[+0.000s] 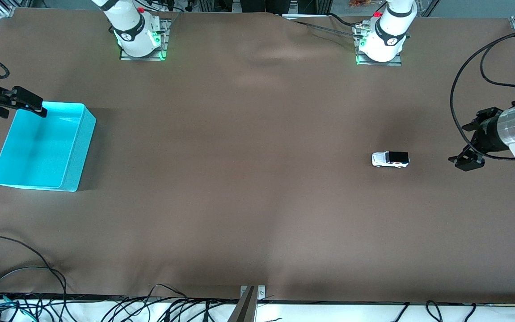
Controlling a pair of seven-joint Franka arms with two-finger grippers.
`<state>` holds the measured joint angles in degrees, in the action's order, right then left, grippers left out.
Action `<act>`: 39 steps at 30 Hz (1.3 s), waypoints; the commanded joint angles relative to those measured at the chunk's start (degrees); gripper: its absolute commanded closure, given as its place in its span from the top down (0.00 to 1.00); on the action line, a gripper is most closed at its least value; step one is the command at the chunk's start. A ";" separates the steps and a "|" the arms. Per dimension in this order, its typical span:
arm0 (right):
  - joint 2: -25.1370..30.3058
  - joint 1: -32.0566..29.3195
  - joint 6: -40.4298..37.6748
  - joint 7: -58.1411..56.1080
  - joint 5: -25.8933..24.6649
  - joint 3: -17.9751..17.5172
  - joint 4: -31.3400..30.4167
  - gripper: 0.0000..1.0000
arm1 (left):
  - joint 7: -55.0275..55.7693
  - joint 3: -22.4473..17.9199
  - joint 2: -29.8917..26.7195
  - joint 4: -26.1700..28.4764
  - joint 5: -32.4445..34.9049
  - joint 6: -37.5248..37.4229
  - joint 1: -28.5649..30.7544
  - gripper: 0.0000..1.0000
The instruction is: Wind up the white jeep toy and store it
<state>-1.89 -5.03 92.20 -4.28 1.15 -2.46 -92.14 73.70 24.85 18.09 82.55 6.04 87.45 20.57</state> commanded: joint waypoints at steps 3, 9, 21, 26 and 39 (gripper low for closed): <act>-0.39 -0.33 -0.26 0.67 -0.36 -0.35 1.17 1.00 | 15.23 0.38 -1.48 8.84 0.38 7.64 0.26 1.00; -0.39 -0.33 -0.35 0.67 -0.36 -0.44 1.17 1.00 | 21.30 0.38 -1.65 14.90 0.38 12.65 0.61 1.00; -0.39 -0.33 -0.35 0.59 -0.36 -0.35 1.17 1.00 | 27.11 0.38 -4.99 32.13 0.37 32.16 1.40 1.00; -0.39 -0.33 -0.35 0.68 -0.36 -0.44 1.17 1.00 | 27.20 0.38 -5.08 38.72 0.38 40.07 1.49 1.00; -0.39 -0.33 -0.35 0.68 -0.36 -0.44 1.17 1.00 | 26.76 0.11 -2.45 47.00 1.34 53.09 1.66 1.00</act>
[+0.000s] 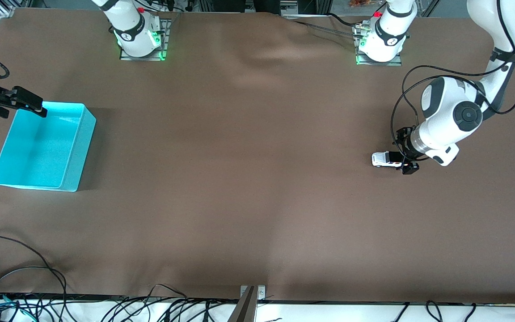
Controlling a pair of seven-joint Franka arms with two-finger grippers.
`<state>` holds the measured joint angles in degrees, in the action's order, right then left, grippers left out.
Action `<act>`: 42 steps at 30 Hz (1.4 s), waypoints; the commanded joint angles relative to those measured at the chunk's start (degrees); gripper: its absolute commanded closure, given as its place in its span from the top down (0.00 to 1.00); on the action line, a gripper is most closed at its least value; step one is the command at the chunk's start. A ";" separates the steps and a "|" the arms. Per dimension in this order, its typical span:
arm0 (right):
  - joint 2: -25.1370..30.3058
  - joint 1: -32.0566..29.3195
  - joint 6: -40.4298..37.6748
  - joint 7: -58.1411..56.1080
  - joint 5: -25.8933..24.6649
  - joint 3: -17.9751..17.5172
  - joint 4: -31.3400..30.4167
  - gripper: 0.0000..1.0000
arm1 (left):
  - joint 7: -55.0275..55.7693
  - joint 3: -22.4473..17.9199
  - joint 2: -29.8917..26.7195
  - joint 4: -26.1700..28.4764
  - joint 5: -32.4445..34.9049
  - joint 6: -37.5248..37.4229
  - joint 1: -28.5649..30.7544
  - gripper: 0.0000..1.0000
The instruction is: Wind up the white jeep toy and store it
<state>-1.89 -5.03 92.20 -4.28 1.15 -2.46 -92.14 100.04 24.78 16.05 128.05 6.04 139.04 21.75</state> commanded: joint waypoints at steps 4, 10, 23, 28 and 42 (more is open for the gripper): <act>-0.39 -0.33 -0.26 0.67 -0.36 -0.35 1.18 1.00 | 0.24 -0.08 1.00 1.67 2.30 3.69 0.49 1.00; -0.39 -0.33 -0.35 0.67 -0.36 -0.35 1.18 1.00 | 0.24 -0.08 3.98 1.85 6.35 6.40 2.94 1.00; -0.39 -0.33 -0.35 0.59 -0.36 -0.35 1.18 1.00 | 0.59 -0.08 4.96 2.29 6.35 7.56 2.95 0.90; -0.39 -0.33 -0.26 0.67 -0.36 -0.44 1.18 1.00 | 0.59 -0.08 5.40 2.29 6.35 7.56 2.95 0.71; -0.39 -0.33 -0.26 0.59 -0.36 -0.35 1.18 1.00 | 0.85 0.18 4.00 0.62 6.35 5.55 2.77 0.11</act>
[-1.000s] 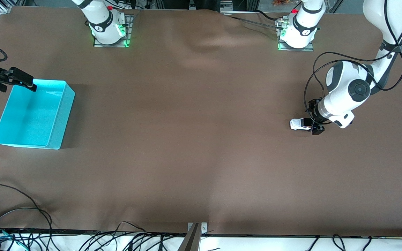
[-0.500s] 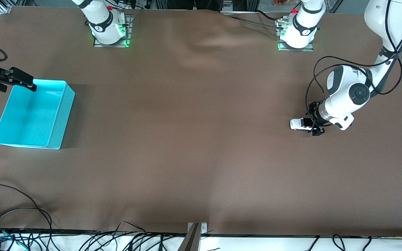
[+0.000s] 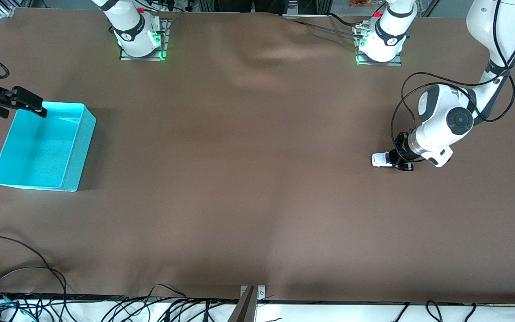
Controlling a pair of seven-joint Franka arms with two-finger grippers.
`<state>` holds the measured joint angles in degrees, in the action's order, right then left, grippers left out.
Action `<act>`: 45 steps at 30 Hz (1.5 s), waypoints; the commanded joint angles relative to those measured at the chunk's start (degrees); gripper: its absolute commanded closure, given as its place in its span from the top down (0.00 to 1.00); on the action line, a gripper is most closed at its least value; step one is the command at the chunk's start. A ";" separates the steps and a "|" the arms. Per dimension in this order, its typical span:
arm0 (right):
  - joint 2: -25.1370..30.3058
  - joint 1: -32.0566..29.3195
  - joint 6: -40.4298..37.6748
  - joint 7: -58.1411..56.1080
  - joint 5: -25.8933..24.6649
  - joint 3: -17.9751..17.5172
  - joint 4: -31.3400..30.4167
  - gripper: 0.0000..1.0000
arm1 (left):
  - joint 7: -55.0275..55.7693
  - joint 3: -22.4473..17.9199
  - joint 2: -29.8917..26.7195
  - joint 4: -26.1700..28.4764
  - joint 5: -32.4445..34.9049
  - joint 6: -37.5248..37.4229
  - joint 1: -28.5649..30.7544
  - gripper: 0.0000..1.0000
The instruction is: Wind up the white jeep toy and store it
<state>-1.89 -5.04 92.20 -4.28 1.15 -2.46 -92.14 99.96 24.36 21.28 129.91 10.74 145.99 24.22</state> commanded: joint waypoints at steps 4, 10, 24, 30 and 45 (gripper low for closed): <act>-0.39 -0.33 -0.26 0.58 -0.36 -0.35 1.17 1.00 | 1.90 0.86 -2.82 -1.59 1.57 -3.25 -0.84 0.11; -0.39 -0.33 -0.35 0.58 -0.36 -0.44 1.17 1.00 | 6.21 3.58 -3.44 -1.77 1.65 -3.43 -1.63 0.11; -0.39 -0.33 -0.35 0.58 -0.36 -0.44 1.17 1.00 | 7.27 4.29 -0.37 -1.15 1.74 -1.32 -6.11 0.11; -0.39 -0.33 -0.35 0.58 -0.36 -0.44 1.17 1.00 | 7.70 4.11 1.30 -0.80 1.74 1.40 -5.67 0.11; -0.39 -0.33 -0.35 0.67 -0.36 -0.44 1.17 1.00 | 8.76 2.36 2.36 -0.71 5.34 2.28 -4.71 0.11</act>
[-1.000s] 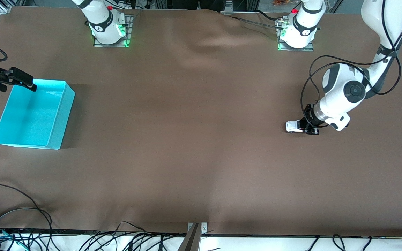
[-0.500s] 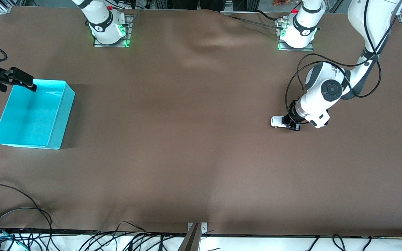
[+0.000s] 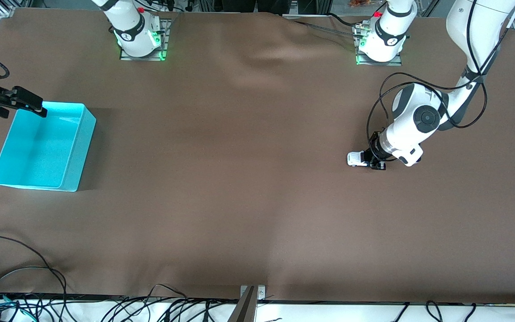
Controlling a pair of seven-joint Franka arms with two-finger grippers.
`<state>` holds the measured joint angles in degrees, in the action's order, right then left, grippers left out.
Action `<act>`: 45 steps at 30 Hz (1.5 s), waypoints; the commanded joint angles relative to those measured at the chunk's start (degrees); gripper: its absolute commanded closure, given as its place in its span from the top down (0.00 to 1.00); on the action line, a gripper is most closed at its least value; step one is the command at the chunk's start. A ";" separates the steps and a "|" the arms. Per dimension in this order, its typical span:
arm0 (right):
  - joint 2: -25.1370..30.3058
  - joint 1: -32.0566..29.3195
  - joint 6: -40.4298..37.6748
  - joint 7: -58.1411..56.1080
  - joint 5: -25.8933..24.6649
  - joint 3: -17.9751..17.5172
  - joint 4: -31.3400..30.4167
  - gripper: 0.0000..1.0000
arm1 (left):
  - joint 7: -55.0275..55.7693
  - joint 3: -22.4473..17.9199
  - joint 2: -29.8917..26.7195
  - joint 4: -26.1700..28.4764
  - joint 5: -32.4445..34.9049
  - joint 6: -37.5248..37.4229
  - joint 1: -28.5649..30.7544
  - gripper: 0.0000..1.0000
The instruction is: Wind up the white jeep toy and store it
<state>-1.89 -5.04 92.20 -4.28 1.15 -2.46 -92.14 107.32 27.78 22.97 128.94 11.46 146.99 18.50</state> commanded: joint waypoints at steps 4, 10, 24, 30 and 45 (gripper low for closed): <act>-0.39 -0.33 -0.35 0.67 -0.36 -0.35 1.18 1.00 | 1.40 -1.15 1.29 0.17 6.20 1.28 2.50 0.11; -0.39 -0.33 -0.44 0.67 -0.36 -0.44 1.18 1.00 | 1.31 -1.06 1.38 0.26 8.05 1.28 4.87 0.11; -0.39 -0.33 -0.44 0.76 -0.27 -0.44 1.18 1.00 | 1.05 -1.06 3.22 -0.18 15.52 1.28 11.90 0.11; -0.39 -0.33 -0.35 0.76 -0.27 -0.35 1.18 1.00 | 0.69 -1.06 4.36 -0.45 20.53 1.37 15.42 0.13; -0.39 -0.24 -0.61 0.76 -0.27 -0.35 0.91 1.00 | 0.52 -1.06 6.04 -1.50 26.42 1.37 19.38 0.81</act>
<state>-1.91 -5.03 92.17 -4.26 1.15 -2.46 -92.14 107.49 27.16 23.46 128.41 34.93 146.73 37.18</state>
